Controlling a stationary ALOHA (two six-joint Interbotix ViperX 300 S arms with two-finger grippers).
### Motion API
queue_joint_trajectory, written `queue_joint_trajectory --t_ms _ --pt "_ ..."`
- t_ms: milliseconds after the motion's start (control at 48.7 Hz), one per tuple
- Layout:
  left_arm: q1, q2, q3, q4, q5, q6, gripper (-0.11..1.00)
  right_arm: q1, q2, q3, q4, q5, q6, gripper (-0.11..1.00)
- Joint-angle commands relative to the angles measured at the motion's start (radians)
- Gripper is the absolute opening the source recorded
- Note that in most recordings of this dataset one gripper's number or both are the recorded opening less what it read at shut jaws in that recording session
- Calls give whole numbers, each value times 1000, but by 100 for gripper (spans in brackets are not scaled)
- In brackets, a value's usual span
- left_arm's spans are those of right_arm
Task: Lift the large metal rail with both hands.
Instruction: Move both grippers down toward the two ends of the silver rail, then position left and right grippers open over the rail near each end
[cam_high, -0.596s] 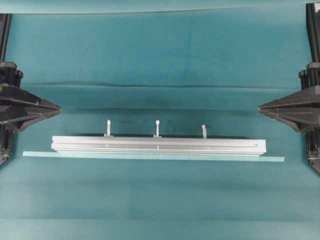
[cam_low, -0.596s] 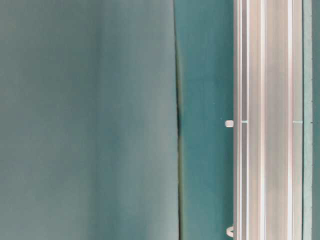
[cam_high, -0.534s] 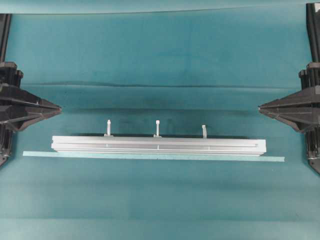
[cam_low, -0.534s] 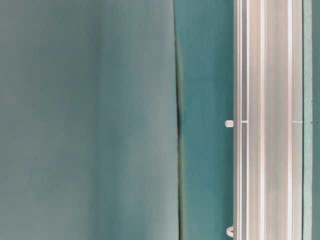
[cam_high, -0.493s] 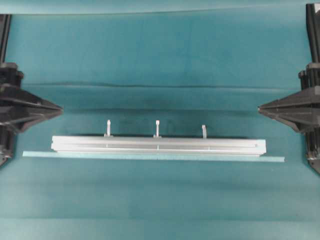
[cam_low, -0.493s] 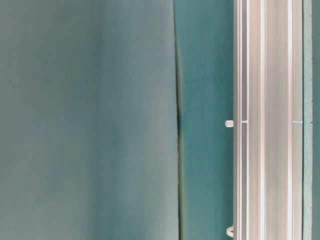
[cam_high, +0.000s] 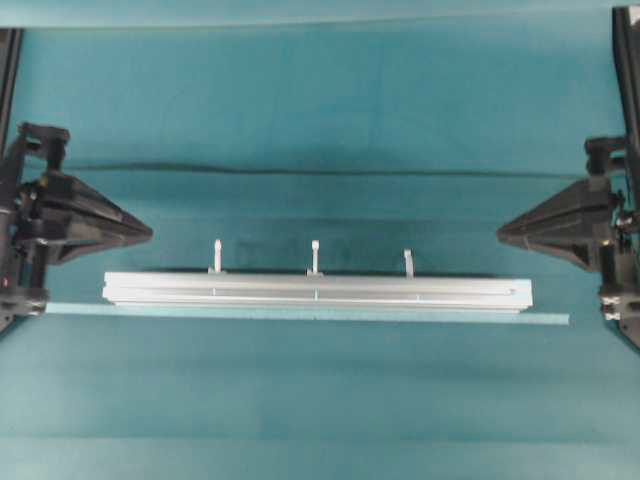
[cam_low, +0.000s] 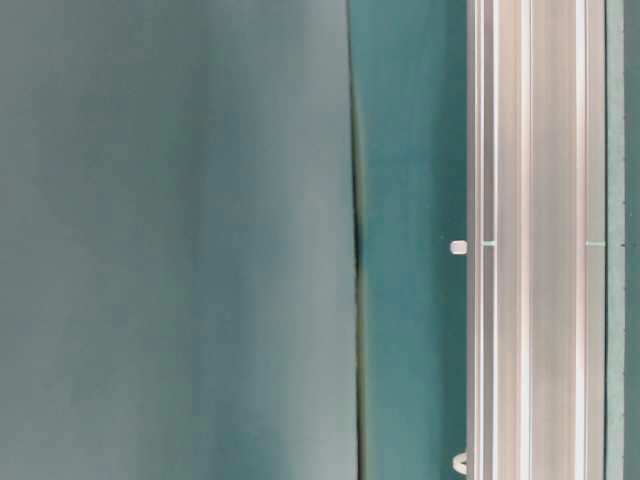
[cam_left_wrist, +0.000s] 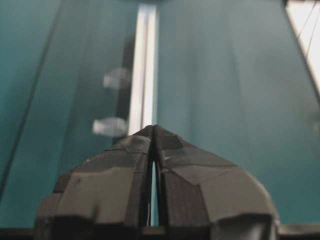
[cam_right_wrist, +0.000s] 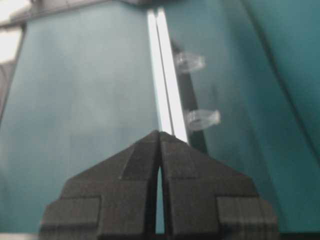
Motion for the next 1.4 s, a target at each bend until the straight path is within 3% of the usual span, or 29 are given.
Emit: queue_joint_trajectory --t_ms 0,144,555,822,1068,1192,1377 --pt "8 41 -69 3 103 -32 0 -3 48 -51 3 91 43 2" --pt "8 123 -121 5 264 -52 0 0 144 -114 -17 242 74 2" --pt "8 282 -183 8 486 -17 1 48 454 -310 -103 606 48 2" --pt "8 296 -183 8 508 28 7 48 537 -345 -109 640 -25 2" --pt "-11 319 -186 8 517 23 20 49 560 -347 -109 632 -35 7" --pt "-20 334 -189 8 515 18 40 46 563 -331 -109 607 -35 23" --pt "-20 374 -183 8 508 29 85 48 583 -308 -109 554 -29 77"
